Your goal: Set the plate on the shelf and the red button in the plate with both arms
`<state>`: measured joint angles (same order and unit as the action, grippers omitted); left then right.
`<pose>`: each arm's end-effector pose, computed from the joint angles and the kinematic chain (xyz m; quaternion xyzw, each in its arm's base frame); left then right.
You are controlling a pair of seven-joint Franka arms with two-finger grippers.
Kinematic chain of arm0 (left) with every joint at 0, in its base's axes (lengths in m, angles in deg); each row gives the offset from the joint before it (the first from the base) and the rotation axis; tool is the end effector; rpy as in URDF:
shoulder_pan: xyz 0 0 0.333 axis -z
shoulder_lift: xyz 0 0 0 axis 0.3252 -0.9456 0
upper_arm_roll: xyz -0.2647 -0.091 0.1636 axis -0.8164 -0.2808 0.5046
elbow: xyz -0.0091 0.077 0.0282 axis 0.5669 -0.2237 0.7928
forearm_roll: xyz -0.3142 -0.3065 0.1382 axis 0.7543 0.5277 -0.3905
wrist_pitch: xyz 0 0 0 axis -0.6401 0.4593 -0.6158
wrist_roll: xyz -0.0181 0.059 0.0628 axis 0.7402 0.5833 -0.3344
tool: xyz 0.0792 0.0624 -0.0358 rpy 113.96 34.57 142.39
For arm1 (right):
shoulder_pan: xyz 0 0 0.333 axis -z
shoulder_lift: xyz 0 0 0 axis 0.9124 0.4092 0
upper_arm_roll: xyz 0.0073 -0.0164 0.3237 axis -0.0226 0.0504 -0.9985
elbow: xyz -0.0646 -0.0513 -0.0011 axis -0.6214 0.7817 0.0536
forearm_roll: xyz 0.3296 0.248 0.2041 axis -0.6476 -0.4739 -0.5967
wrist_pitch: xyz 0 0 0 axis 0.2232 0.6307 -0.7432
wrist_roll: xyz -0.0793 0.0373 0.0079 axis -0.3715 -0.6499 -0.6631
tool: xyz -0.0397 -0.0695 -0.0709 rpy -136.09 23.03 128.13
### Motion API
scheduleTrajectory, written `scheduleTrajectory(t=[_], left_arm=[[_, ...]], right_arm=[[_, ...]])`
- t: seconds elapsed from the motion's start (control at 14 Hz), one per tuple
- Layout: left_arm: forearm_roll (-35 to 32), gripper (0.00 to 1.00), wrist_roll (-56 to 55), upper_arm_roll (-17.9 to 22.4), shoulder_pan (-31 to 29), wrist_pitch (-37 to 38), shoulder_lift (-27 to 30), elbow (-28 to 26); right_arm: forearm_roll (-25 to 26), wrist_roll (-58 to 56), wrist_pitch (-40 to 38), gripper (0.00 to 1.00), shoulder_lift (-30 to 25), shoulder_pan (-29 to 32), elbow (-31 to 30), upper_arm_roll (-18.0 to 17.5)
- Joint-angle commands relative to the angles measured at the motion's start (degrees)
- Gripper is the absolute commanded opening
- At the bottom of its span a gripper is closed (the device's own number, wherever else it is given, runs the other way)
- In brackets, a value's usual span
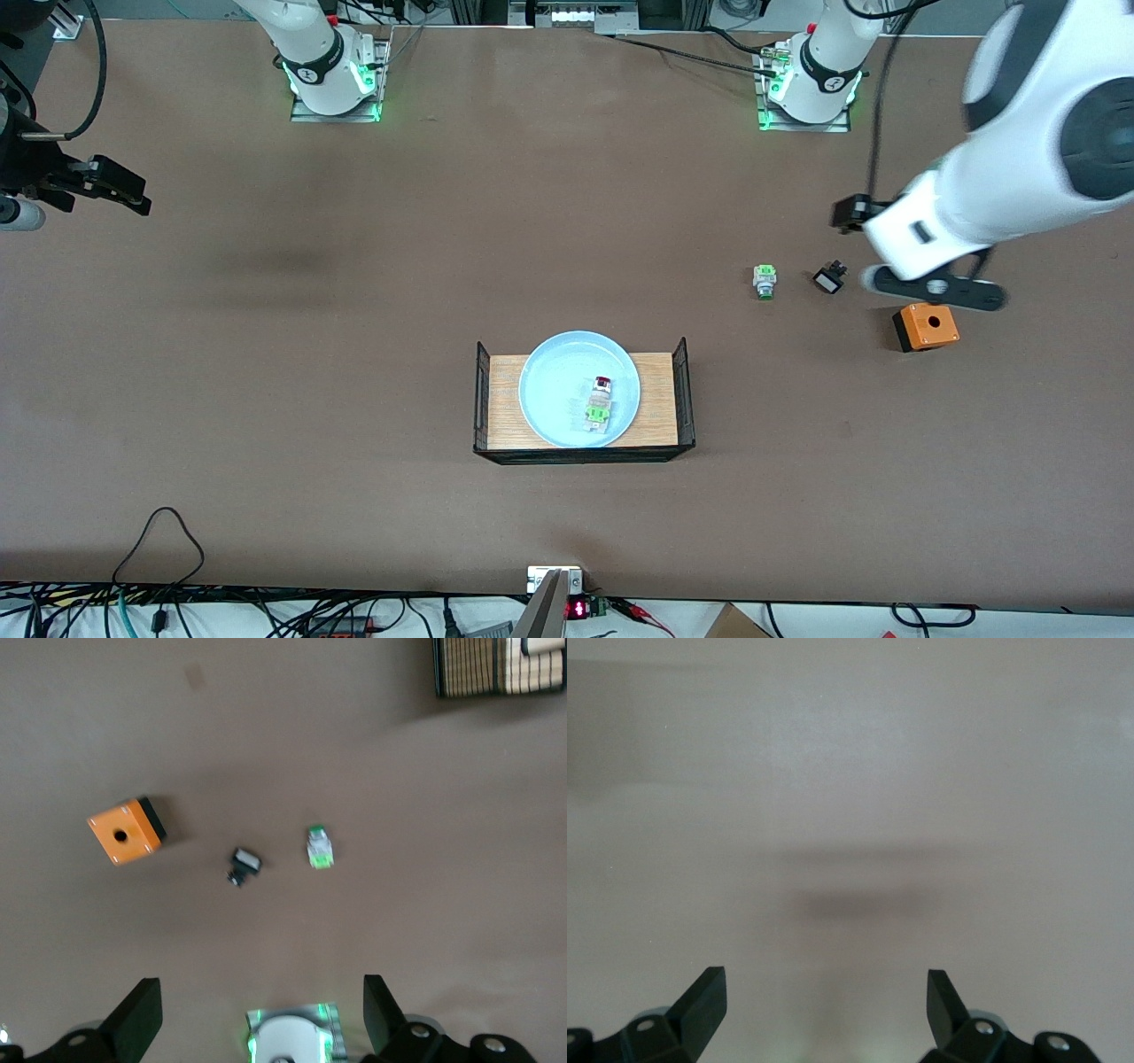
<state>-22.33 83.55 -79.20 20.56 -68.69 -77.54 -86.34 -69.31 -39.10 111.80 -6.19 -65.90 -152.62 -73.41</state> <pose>0.6712 -0.1324 0.5913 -0.9878 0.0910 0.1234 0.0265 0.6057 -0.0283 0.5886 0.9994 -0.0114 -0.0262 0.0188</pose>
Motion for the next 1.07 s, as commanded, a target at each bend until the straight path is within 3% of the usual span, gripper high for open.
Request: scheduleTrajectory(t=[0.0, 0.14, 0.28, 1.0], left_arm=[[4.32, 1.00, 3.45, 4.86, -1.31, -12.90, 14.55, -19.47], [5.91, 1.00, 3.45, 8.73, -1.40, -16.97, 18.97, -24.51], [6.27, 1.00, 3.54, 10.84, -1.31, -17.15, 19.42, -24.36], [5.92, 1.00, 3.72, 10.85, -1.40, -16.63, 18.73, -23.83]], right_arm=[[-0.60, -0.31, 0.16, 1.00, -1.11, 0.23, -0.52, -0.17], [-0.60, -0.31, 0.16, 1.00, -0.85, 0.23, -0.17, -0.17], [-0.60, -0.40, 0.16, 1.00, -0.93, 0.23, -0.08, -0.17], [-0.52, -0.40, 0.16, 1.00, -0.76, 0.23, 0.45, -0.17]])
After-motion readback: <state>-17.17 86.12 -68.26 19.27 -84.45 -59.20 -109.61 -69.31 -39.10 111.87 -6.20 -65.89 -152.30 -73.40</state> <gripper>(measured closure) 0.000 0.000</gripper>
